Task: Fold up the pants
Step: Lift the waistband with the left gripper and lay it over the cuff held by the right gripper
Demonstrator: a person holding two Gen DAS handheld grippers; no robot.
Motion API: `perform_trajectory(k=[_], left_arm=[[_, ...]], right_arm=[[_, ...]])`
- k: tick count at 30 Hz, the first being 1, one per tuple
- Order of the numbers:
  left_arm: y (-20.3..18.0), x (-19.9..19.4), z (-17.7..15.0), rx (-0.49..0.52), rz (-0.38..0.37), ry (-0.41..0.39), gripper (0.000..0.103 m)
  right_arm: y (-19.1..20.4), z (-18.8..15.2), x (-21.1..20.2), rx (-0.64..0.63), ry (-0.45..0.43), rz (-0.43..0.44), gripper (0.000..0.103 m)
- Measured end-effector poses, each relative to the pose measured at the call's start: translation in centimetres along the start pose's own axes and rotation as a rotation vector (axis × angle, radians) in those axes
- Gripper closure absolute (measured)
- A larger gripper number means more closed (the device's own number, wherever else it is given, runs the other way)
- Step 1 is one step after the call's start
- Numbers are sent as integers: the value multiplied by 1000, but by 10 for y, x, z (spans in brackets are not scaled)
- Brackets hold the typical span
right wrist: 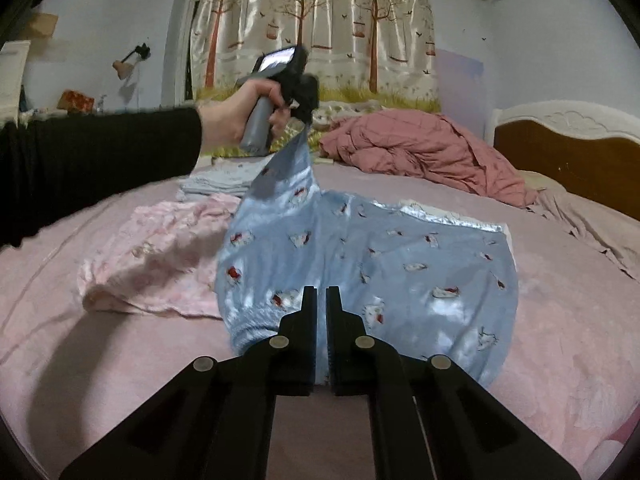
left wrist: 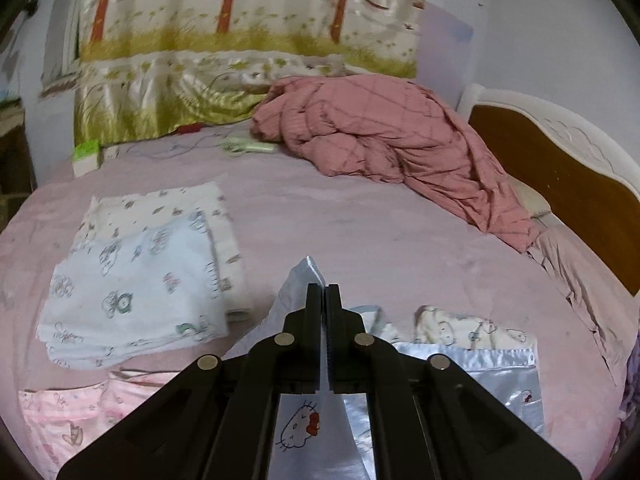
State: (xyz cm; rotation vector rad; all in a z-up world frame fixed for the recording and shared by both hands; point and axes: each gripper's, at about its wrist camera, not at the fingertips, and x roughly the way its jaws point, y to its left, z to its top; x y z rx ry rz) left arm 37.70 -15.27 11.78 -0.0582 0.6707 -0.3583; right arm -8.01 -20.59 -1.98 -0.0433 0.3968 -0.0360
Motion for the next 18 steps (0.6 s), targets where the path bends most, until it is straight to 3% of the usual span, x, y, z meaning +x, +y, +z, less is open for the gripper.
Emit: perform_trajectory(k=[5,11,13,18], left_arm=[[-18,-1,2,38,20,-3,102],[-9,4,-2,-11,33,11,102],[-7,4,-4,-11,38,14,102],[-3,2,-4,-6,50,11,102]], right_arm=[[-16,-4,5,68,27,39,99],[-17,-12,34,160,163,163,99],[-11,-12,38,126,176,142,98],[1,-14,47,59,240,154,86]])
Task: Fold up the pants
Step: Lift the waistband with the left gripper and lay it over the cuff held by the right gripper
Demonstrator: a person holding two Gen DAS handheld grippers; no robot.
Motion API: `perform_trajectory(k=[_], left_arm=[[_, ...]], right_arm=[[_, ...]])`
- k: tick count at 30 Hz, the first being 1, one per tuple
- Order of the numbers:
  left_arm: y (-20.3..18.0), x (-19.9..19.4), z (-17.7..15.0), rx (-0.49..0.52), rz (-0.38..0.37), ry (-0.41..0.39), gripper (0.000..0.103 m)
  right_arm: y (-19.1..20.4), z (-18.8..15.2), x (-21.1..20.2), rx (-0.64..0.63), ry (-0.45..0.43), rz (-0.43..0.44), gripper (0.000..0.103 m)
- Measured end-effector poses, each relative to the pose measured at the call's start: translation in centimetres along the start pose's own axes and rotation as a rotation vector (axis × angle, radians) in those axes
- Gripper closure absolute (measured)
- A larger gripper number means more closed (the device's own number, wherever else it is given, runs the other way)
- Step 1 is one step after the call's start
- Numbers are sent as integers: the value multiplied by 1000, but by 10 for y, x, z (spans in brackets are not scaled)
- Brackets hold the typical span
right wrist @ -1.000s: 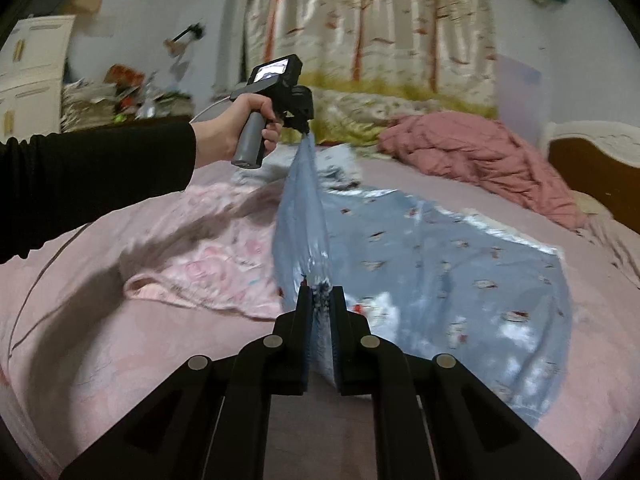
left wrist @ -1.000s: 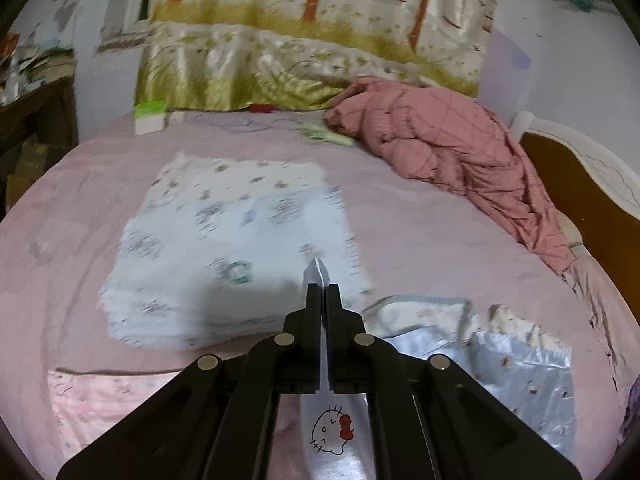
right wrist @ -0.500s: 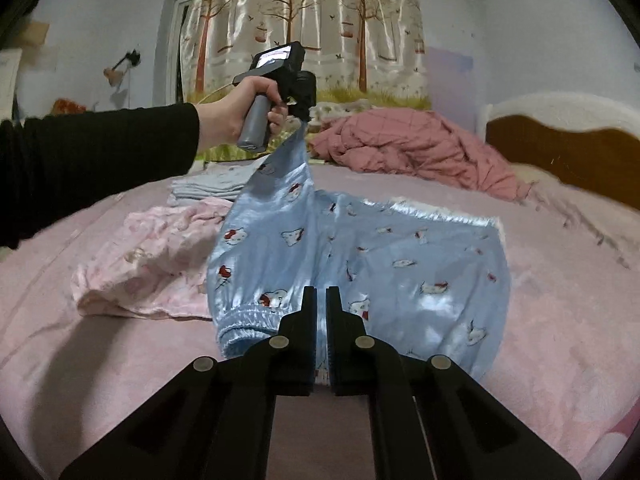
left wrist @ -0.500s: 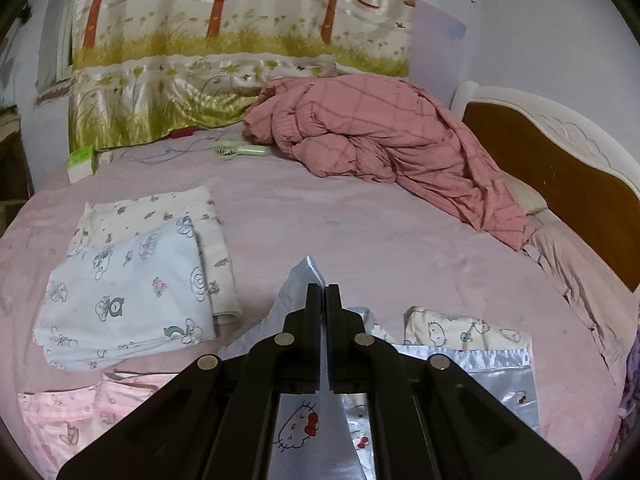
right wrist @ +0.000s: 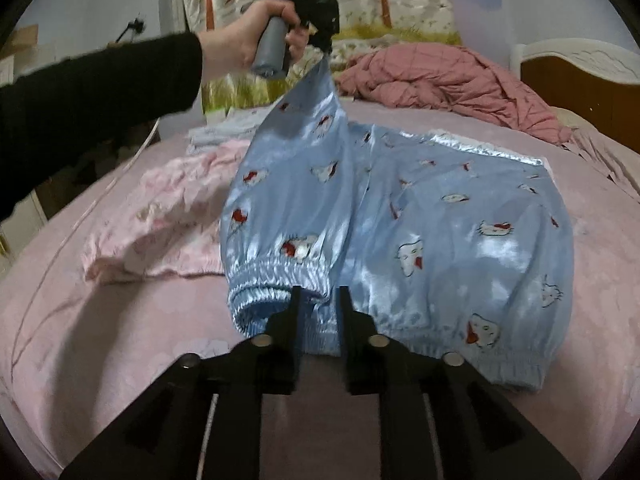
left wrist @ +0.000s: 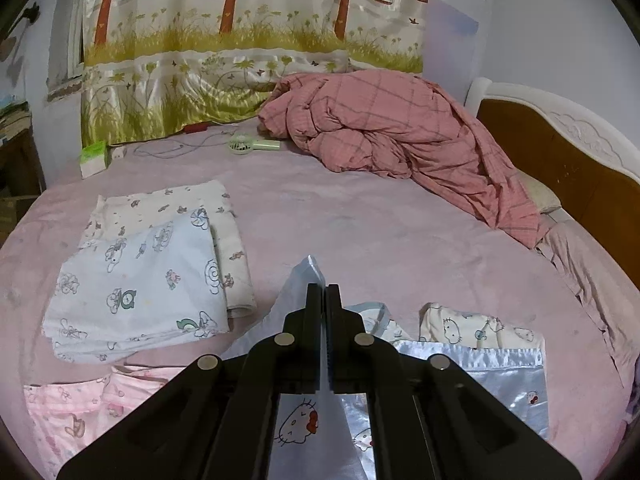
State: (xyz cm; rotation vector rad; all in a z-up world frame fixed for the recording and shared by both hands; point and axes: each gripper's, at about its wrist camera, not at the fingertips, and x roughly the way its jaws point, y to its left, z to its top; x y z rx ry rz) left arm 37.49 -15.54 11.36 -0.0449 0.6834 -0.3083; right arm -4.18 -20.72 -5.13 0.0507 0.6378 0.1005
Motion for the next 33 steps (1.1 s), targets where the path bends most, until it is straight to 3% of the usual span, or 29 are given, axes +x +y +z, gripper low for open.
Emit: perform_trajectory(k=[10,16,17,18,22,26,33], left_arm=[[16,0,2,-7,5,11,102],[23,-1,4,-20,10,2,102],[24,-1,3,-18,16,3,102],[24,-1,3,-16,22,5,102],[24,-4,2,-16,19,7,102],[11,-8,5,-24,-20,4,102],[-51,-4,7,22,-115,5,102]], right_arm=[[2,13,20,-14,46,-46,86],[21,13,29,-113,66,-64,86],[24,13,28,-123,54,-74,97],[26,12,25,-130,28,-94,100],[21,11,0,-105,-81,-156,100],[13,6,-23,-69,-135,-218,100],[0,-2,-57,-21,-237,-332,100]])
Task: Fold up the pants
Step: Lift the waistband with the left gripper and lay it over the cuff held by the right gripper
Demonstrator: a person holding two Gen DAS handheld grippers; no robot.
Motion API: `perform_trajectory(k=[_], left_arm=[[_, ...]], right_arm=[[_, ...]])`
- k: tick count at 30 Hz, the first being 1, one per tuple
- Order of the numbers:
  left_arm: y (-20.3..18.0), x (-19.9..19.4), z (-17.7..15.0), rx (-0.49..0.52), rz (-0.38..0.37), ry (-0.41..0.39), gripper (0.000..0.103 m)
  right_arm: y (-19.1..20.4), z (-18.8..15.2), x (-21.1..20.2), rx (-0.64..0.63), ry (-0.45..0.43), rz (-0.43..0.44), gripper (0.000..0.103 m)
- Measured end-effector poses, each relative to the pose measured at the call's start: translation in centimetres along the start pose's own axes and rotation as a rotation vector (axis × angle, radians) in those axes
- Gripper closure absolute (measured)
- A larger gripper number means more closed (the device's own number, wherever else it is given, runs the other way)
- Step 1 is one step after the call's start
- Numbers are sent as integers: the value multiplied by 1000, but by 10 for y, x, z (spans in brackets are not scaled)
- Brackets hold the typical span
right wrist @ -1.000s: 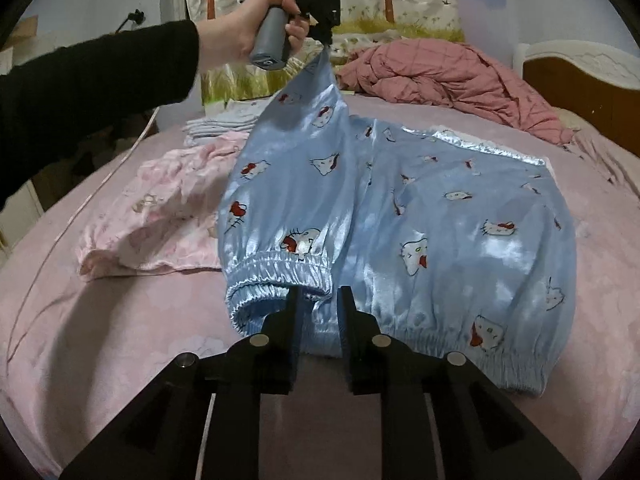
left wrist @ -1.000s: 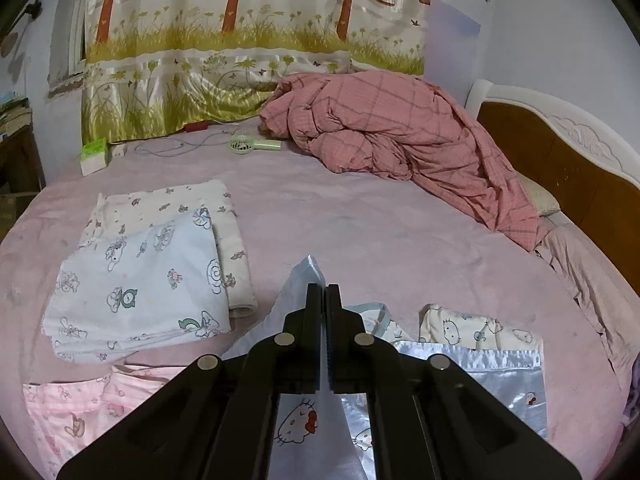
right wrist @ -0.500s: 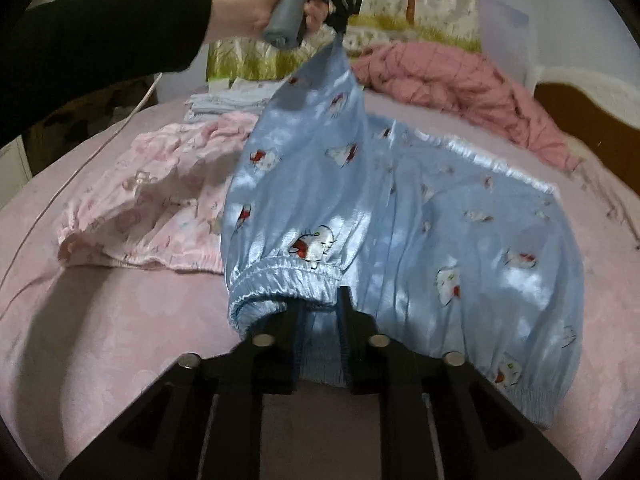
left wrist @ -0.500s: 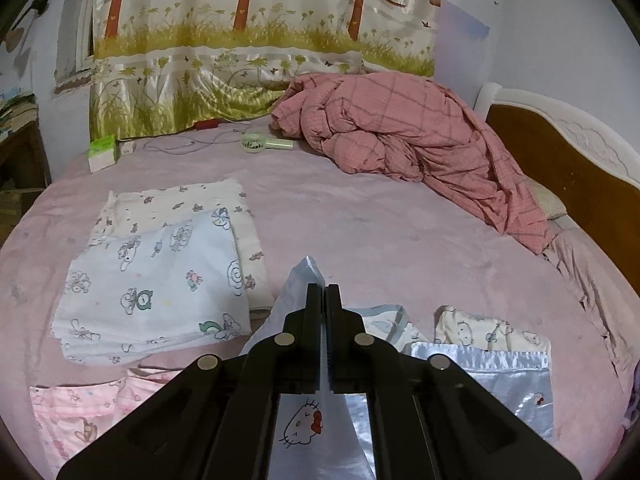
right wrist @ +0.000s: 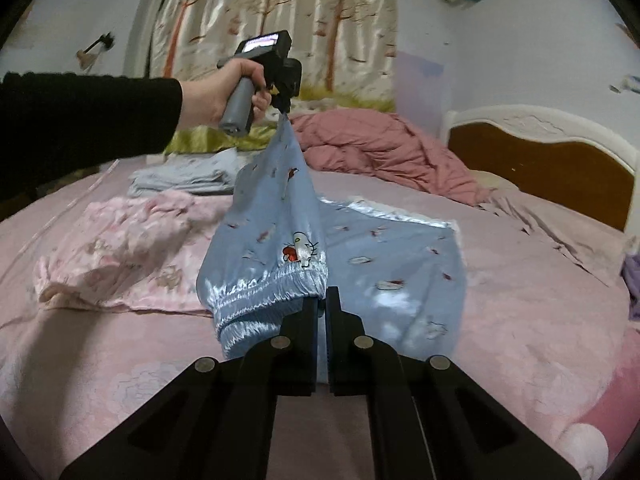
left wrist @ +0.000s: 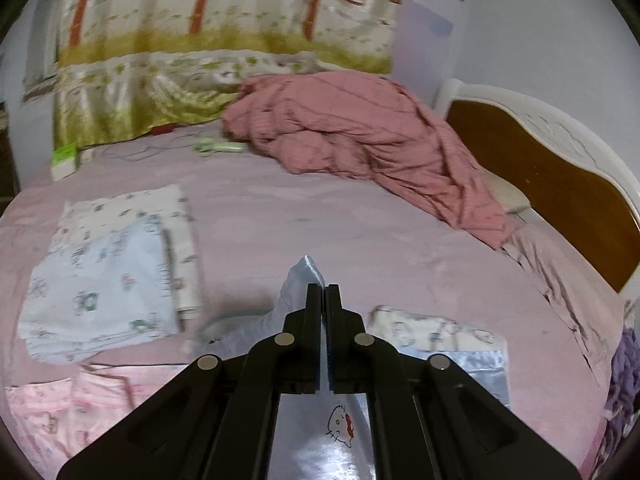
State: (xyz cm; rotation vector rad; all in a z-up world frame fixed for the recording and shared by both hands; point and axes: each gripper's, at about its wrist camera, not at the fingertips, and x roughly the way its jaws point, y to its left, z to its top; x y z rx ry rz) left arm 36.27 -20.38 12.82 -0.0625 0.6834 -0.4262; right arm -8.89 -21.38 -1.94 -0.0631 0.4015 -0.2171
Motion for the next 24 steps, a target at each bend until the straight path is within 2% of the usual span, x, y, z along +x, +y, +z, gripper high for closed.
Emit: perform_trajectory(k=[4,9,14,24], left_arm=[[-48,11,-1,48,-56,12,102],[-102,25,-10,169,-72,18,102],[-139,46,-23,174,-115,59,102],[-207,93,-57,243,-153,141,102]], right_arm=[[-14,-4,-7,42,5,-37,100],[-32,-11,-10,73,13,-76,100],[-46,-20,-10,108,34,-74,100],[-63,-29,-7,154,43,-66,100]])
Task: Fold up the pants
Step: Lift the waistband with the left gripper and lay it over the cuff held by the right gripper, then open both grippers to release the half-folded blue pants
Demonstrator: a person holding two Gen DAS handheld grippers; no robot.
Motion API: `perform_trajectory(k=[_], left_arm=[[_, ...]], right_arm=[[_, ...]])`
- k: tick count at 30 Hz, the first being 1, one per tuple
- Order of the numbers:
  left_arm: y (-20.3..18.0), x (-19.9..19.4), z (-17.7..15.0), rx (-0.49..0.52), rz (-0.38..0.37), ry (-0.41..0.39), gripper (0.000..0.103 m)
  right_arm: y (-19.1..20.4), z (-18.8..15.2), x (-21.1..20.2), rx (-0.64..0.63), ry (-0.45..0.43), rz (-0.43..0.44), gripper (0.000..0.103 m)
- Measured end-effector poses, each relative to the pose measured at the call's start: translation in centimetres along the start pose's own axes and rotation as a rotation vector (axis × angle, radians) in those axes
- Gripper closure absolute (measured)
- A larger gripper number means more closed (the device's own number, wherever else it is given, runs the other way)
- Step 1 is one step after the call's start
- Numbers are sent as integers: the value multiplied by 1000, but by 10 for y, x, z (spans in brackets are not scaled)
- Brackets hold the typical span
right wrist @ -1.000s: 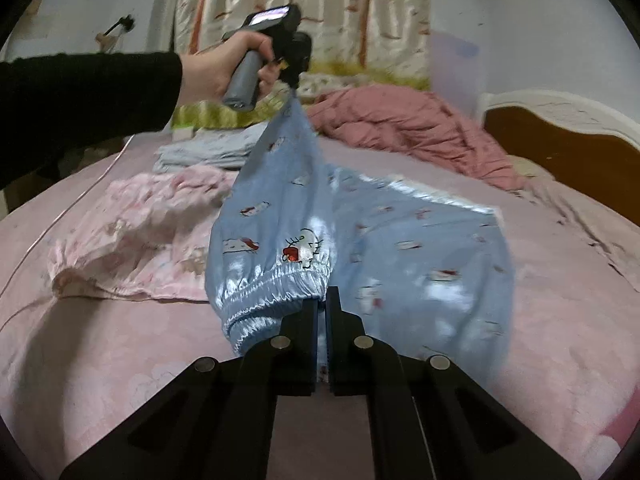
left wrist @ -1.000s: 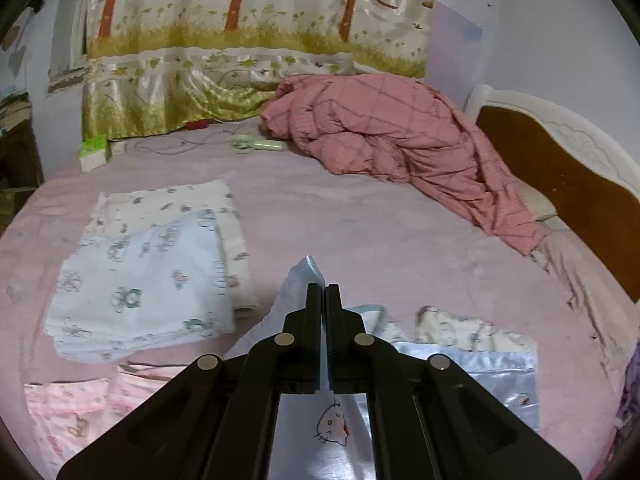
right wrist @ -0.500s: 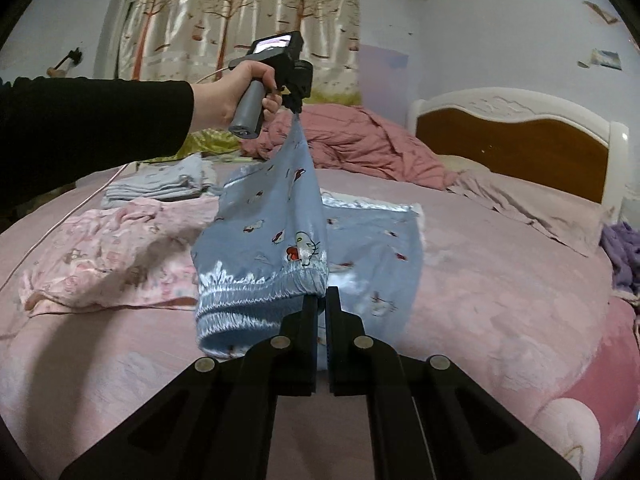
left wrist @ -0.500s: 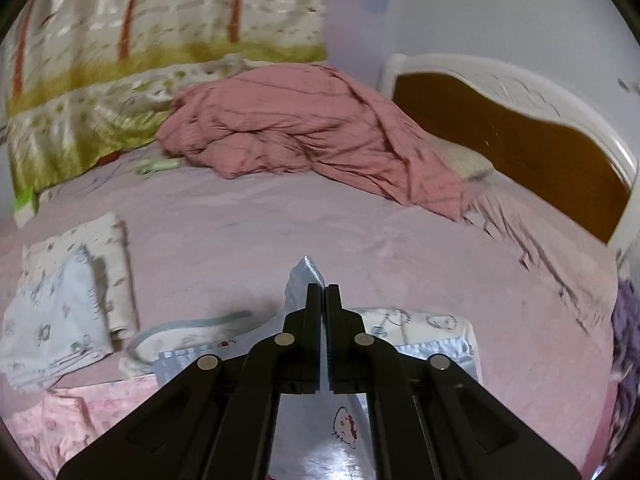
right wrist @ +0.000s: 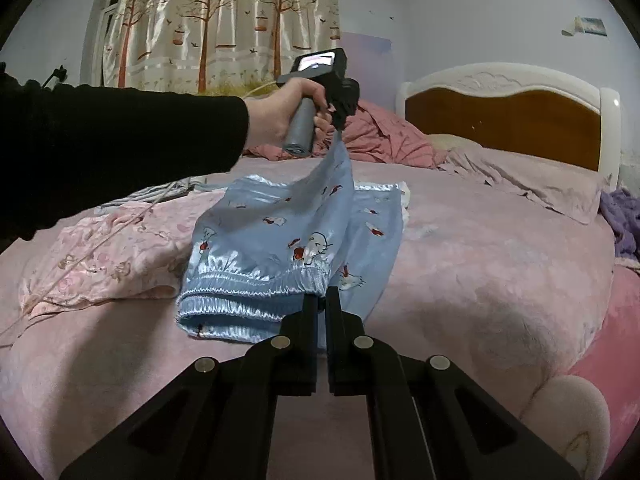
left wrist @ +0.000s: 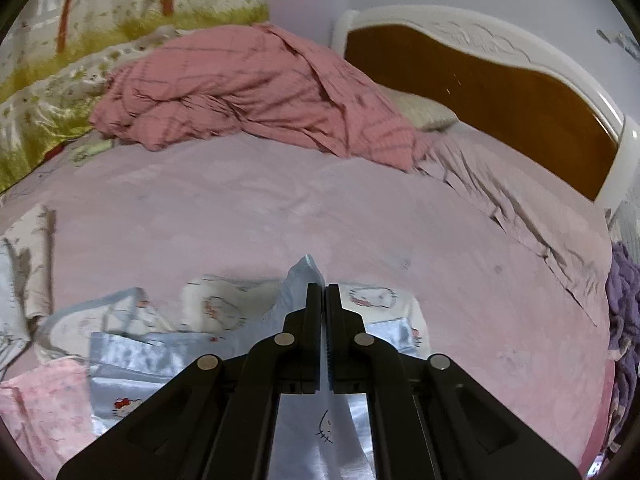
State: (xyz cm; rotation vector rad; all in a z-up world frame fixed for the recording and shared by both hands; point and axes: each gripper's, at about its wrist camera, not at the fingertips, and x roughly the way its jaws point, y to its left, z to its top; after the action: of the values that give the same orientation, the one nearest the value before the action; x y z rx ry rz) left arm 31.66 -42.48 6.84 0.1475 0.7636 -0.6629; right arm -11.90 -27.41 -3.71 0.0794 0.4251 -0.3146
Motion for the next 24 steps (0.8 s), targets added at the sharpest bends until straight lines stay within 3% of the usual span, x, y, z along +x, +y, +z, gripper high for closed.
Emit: perform_trajectory(k=[9,24], left_arm=[[-49,37,-14,85,-26,62,102],[-92,80,-39,150,-34,159,101]], right_arm=[[-9,-6,7,17,18,-2,100],[-6,-7,1,19,15,34,100]])
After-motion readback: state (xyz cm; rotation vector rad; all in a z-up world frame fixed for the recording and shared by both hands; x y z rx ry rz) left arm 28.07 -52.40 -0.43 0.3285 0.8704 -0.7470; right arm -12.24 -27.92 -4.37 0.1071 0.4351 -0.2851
